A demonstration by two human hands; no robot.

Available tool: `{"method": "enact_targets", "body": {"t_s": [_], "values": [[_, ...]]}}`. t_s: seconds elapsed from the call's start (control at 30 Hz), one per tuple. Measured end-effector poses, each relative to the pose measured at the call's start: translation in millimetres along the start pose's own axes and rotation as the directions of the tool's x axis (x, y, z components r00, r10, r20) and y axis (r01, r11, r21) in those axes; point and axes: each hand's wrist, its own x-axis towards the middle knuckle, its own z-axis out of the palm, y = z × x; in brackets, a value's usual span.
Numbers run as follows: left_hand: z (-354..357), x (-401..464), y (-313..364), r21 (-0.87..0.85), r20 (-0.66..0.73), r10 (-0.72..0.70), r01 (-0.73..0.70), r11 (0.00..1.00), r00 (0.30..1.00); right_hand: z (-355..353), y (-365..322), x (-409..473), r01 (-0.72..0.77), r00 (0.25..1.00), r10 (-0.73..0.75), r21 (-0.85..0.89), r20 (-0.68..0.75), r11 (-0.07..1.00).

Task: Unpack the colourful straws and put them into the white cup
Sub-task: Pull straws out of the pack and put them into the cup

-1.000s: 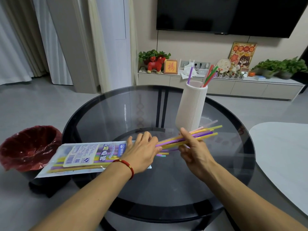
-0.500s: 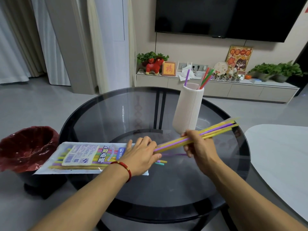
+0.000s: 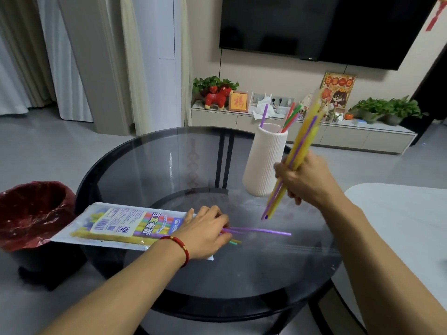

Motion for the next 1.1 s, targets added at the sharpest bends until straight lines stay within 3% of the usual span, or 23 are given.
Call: {"method": "enact_targets", "body": {"t_s": [0.13,0.23,0.53,0.67,0.87,0.93,1.0,1.1], "values": [[-0.8,-0.1,-2.1,-0.027,0.007,0.006,-0.006,1.0,1.0,40.0,10.6,-9.7,-0.05,0.991,0.065,-0.132,0.113,0.99],[-0.4,1.0,-3.2,-0.028,0.005,0.014,-0.014,1.0,1.0,46.6,19.3,-8.9,-0.033,0.999,0.038,-0.148,0.032,0.988],[6.8,8.9,-2.4,-0.056,-0.115,0.048,-0.055,0.997,0.992,50.1,34.0,-14.3,-0.195,0.979,0.201,0.141,-0.035,0.971],[11.0,13.3,1.4,-0.029,-0.165,0.078,-0.084,0.996,0.983,45.2,39.8,-17.2,-0.175,0.984,0.17,0.118,0.046,0.977],[13.2,14.6,4.8,-0.023,-0.259,0.047,-0.055,0.998,0.965,44.5,35.7,-22.1,-0.102,0.995,0.102,0.087,0.003,0.991],[12.0,16.0,7.9,-0.065,-0.337,0.022,-0.046,0.997,0.941,36.4,32.4,-19.5,-0.113,0.982,0.14,0.198,-0.127,0.974],[7.6,19.3,12.1,-0.154,-0.416,-0.021,-0.048,0.987,0.909,23.5,28.0,-11.5,-0.115,0.937,0.245,0.442,-0.249,0.89],[0.2,21.3,17.4,-0.333,-0.452,-0.134,-0.027,0.943,0.882,4.2,19.7,10.3,-0.074,0.853,0.449,0.791,-0.266,0.608]]}}
